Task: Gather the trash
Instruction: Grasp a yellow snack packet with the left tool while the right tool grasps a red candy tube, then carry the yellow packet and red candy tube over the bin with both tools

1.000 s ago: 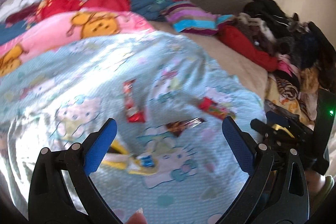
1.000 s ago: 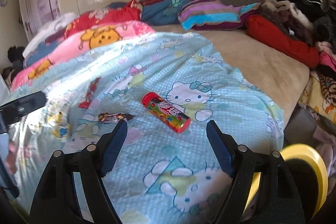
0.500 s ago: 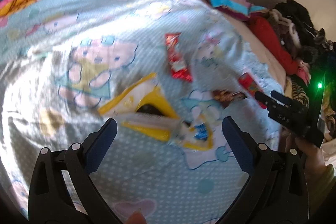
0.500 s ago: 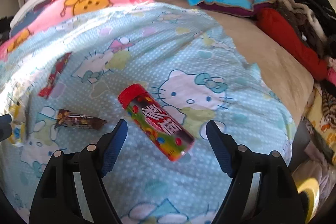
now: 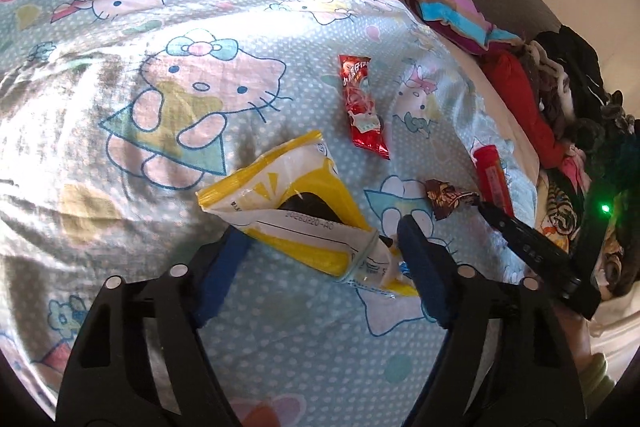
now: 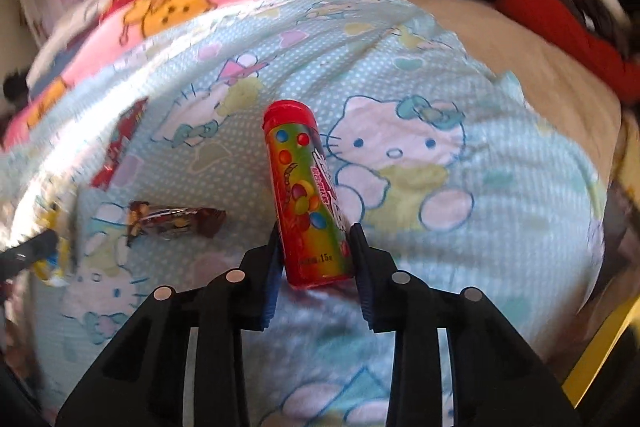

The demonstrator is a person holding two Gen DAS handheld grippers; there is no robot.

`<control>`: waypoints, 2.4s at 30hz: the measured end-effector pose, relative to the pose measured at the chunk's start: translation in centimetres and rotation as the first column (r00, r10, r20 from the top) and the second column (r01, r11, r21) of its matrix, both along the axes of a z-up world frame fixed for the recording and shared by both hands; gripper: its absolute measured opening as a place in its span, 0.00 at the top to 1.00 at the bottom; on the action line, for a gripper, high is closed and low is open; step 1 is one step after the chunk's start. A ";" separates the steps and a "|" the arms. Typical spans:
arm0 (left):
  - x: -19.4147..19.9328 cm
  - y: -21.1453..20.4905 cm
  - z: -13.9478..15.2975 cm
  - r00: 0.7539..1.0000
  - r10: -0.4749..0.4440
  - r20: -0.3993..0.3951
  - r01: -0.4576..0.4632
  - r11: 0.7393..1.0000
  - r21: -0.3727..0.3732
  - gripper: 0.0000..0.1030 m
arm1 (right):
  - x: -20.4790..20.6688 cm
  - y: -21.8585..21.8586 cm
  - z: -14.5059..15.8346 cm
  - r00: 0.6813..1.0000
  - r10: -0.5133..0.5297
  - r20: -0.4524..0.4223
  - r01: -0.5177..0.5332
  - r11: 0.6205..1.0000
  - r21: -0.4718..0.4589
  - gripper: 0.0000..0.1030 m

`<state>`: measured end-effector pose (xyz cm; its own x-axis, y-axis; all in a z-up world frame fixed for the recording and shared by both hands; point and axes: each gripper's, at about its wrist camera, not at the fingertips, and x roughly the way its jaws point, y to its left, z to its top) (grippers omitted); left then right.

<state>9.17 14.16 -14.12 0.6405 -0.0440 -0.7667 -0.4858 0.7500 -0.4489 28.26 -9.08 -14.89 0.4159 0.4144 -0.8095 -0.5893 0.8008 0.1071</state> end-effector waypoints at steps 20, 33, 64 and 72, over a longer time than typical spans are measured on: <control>1.0 -3.0 5.1 0.979 -0.136 0.153 0.127 0.989 0.072 0.47 | -8.0 -6.3 4.9 0.994 -0.097 0.039 0.086 0.968 0.238 0.74; 1.3 -8.8 9.0 0.930 -0.291 0.227 0.257 0.952 0.166 0.48 | -10.5 -10.3 8.2 0.984 -0.155 0.090 0.119 0.941 0.318 0.74; 1.4 -20.2 11.4 0.798 -0.545 0.257 0.482 0.833 0.271 0.47 | -12.2 -22.5 10.3 0.922 -0.373 0.102 0.311 0.872 0.377 0.74; 1.8 -23.0 11.5 0.760 -0.599 0.253 0.532 0.796 0.287 0.47 | -12.2 -26.0 10.3 0.897 -0.430 0.100 0.366 0.851 0.376 0.74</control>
